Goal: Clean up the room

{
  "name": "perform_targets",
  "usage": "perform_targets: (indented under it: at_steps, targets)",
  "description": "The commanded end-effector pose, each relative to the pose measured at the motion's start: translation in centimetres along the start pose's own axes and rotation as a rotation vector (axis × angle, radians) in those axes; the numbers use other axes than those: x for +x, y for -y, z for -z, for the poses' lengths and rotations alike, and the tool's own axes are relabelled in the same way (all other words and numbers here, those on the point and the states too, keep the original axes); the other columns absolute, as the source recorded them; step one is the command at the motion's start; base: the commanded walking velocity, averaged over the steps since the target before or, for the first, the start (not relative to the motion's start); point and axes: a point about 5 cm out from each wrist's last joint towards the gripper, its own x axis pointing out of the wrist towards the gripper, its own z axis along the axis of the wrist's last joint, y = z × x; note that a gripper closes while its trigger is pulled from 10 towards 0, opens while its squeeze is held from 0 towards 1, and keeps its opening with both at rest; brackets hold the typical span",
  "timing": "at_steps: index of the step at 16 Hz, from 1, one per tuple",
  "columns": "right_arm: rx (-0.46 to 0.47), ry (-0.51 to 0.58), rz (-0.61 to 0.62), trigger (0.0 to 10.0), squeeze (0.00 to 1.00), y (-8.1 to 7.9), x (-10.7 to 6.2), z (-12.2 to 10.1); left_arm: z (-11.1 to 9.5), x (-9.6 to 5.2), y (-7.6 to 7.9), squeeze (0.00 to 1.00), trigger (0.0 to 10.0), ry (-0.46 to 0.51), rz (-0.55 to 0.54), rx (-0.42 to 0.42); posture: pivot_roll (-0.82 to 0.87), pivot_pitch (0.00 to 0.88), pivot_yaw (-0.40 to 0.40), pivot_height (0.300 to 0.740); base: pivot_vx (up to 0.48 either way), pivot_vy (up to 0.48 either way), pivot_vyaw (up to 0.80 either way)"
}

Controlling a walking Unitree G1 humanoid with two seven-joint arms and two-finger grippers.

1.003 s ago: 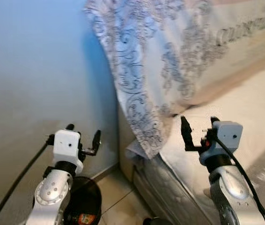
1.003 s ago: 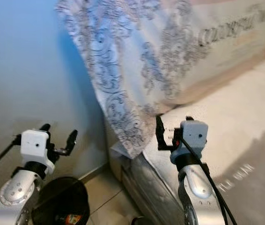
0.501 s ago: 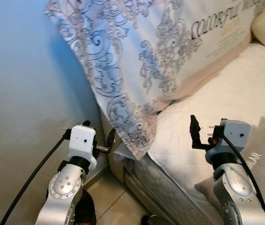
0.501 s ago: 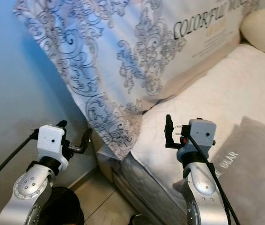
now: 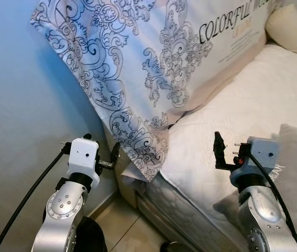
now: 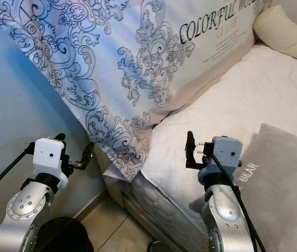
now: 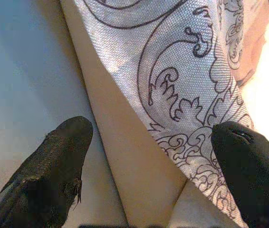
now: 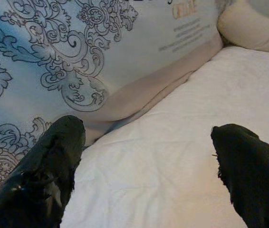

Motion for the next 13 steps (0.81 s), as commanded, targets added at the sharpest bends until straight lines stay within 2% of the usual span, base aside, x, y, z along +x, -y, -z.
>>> perform_targets:
  at_steps: [1,8,12,13]
  targets:
    - [-0.017,-0.002,-0.026,10.0,0.0,-0.1,0.1,-0.1,0.2,-0.3,-0.2,0.0,10.0,-0.009,-0.018,-0.008,0.02,0.0,0.013,0.74,0.0,0.0,-0.79]
    - [0.009,-0.032,-0.087,10.0,0.0,-1.1,0.5,0.7,0.6,-2.0,-1.0,0.0,10.0,-0.028,-0.009,0.021,0.06,0.0,-0.01,0.74,0.0,0.0,-0.79]
    - [0.026,-0.033,-0.069,10.0,0.0,-0.8,1.2,1.0,0.5,-1.3,-0.7,0.0,10.0,-0.013,0.027,0.029,0.08,0.0,-0.005,0.74,0.0,0.0,-0.79]
    - [0.028,-0.025,-0.06,10.0,0.0,-0.7,1.5,0.8,0.3,-0.9,-0.2,0.0,10.0,-0.002,0.064,0.01,0.07,0.0,0.005,0.74,0.0,0.0,-0.78]
